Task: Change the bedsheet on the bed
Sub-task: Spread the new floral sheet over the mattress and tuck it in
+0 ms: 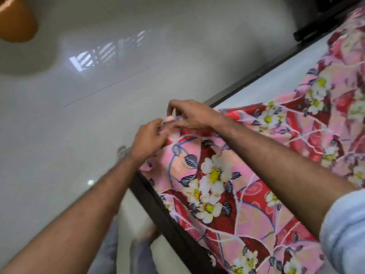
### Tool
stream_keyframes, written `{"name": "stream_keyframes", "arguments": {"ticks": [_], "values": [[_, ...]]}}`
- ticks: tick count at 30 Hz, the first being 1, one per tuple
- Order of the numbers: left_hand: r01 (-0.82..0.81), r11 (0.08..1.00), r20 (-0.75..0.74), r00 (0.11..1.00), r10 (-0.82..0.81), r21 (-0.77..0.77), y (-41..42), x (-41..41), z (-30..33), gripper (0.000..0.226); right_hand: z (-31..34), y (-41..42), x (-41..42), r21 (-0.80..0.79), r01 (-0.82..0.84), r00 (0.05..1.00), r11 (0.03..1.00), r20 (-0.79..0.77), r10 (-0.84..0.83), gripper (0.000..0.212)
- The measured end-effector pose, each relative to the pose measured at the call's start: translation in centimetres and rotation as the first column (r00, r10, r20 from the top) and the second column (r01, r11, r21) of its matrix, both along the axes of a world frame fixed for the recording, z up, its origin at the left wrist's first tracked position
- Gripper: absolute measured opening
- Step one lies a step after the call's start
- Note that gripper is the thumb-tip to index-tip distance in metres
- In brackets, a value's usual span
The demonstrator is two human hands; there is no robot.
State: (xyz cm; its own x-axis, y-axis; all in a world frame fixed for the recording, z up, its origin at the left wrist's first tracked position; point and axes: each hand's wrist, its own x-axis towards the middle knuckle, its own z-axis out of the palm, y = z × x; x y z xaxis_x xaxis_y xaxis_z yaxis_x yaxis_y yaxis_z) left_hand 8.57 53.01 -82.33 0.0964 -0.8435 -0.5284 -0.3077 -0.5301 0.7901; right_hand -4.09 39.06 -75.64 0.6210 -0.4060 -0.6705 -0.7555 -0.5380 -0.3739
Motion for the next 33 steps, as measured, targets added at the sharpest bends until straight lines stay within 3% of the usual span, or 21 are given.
{"name": "stream_keyframes", "arguments": {"ticks": [2, 5, 8, 10, 12, 13, 15, 19, 21, 24, 25, 27, 29, 31, 33], "values": [[-0.035, 0.998, 0.228, 0.972, 0.048, -0.058, -0.5, 0.5, -0.7, 0.014, 0.8, -2.0, -3.4, -0.005, -0.017, 0.984, 1.0, -0.175, 0.016, 0.061], [-0.081, 0.994, 0.327, 0.939, 0.103, -0.079, -0.3, 0.4, -1.2, 0.007, 3.2, -5.8, -10.1, -0.03, 0.005, 0.924, 1.0, -0.381, -0.016, 0.069], [-0.06, 0.997, 0.396, 0.915, 0.074, -0.049, 0.7, -0.8, -1.9, 0.006, 6.0, -9.6, -16.4, -0.165, -0.106, 0.817, 0.981, -0.576, -0.008, 0.049], [-0.076, 0.997, 0.404, 0.912, 0.071, -0.003, 1.0, -1.5, -2.2, 0.005, 7.9, -11.8, -20.0, -0.236, -0.301, 0.652, 0.924, -0.758, 0.019, 0.031], [-0.091, 0.995, 0.394, 0.917, 0.067, 0.041, 1.0, -1.9, -2.3, 0.002, 9.6, -13.6, -22.5, -0.269, -0.466, 0.493, 0.843, -0.87, -0.005, 0.03], [-0.097, 0.994, 0.383, 0.921, 0.07, 0.052, 0.9, -2.0, -2.1, 0.002, 10.3, -14.5, -22.8, -0.309, -0.505, 0.477, 0.806, -0.878, -0.038, 0.029], [-0.104, 0.993, 0.376, 0.924, 0.077, 0.051, 0.9, -2.1, -2.0, 0.003, 11.1, -16.8, -21.9, -0.467, -0.478, 0.585, 0.744, -0.801, -0.126, 0.028], [-0.19, 0.981, 0.358, 0.919, 0.162, 0.042, 0.9, -2.0, -1.3, 0.006, 11.8, -21.2, -15.7, -0.798, -0.08, 0.865, 0.597, -0.353, -0.356, 0.022], [-0.251, 0.967, 0.337, 0.914, 0.224, 0.038, 0.9, -2.1, -0.8, 0.007, 12.0, -22.3, -13.3, -0.856, 0.165, 0.883, 0.49, -0.094, -0.46, 0.02], [-0.306, 0.951, 0.288, 0.915, 0.282, 0.042, 0.8, -2.0, -0.6, 0.006, 11.1, -21.6, -13.2, -0.798, 0.472, 0.787, 0.375, 0.189, -0.587, 0.014], [-0.313, 0.948, 0.27, 0.919, 0.286, 0.062, 0.8, -1.9, -0.9, 0.007, 10.3, -20.9, -13.7, -0.72, 0.571, 0.738, 0.394, 0.24, -0.631, 0.014], [-0.316, 0.94, 0.233, 0.931, 0.281, 0.129, 1.0, -2.0, -1.4, 0.016, 8.4, -18.3, -14.7, -0.459, 0.694, 0.681, 0.555, 0.166, -0.714, 0.028], [-0.365, 0.921, 0.173, 0.924, 0.34, 0.139, 1.4, -2.3, -1.1, 0.038, 6.4, -15.1, -15.6, -0.241, 0.674, 0.726, 0.699, 0.037, -0.687, 0.054], [-0.462, 0.887, 0.129, 0.88, 0.458, 0.009, 2.0, -2.8, 0.6, 0.051, 4.6, -11.5, -16.0, -0.294, 0.603, 0.792, 0.741, 0.108, -0.602, 0.066], [-0.501, 0.855, 0.123, 0.848, 0.516, -0.134, 3.0, -3.7, 2.7, 0.056, 3.6, -6.6, -15.6, -0.354, 0.638, 0.77, 0.684, 0.27, -0.579, 0.06]]}}
